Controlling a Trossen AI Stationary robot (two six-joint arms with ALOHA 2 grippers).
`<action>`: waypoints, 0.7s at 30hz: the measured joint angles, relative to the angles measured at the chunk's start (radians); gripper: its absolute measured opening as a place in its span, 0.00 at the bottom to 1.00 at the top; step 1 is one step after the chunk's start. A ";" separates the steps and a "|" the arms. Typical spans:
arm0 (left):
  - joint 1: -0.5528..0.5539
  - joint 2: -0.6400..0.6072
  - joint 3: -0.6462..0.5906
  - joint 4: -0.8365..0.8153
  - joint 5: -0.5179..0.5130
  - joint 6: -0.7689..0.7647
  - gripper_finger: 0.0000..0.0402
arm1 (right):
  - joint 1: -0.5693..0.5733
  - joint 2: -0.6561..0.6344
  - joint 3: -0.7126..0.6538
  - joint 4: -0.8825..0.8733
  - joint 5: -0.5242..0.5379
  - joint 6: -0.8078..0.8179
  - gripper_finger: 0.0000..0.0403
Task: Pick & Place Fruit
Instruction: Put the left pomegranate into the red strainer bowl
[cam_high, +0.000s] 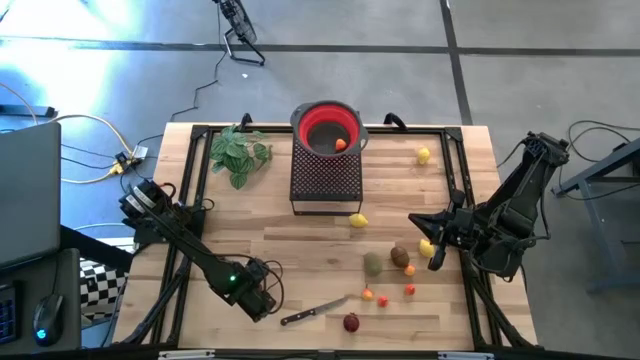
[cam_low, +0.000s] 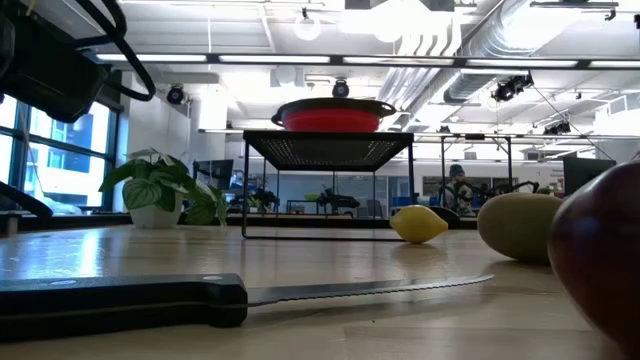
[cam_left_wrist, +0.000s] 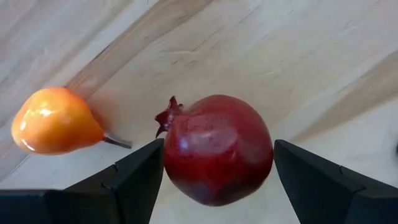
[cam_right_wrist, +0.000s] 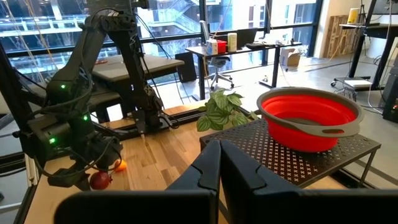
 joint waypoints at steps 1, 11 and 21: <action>0.000 0.000 0.000 0.000 0.000 0.000 0.73 | 0.000 0.000 0.000 0.000 0.000 0.000 0.01; 0.000 0.000 0.000 -0.001 -0.003 0.003 0.65 | 0.000 0.000 0.000 0.000 0.000 0.000 0.01; 0.000 0.000 0.000 -0.001 -0.006 0.002 0.53 | 0.000 0.000 0.000 0.000 0.000 0.000 0.01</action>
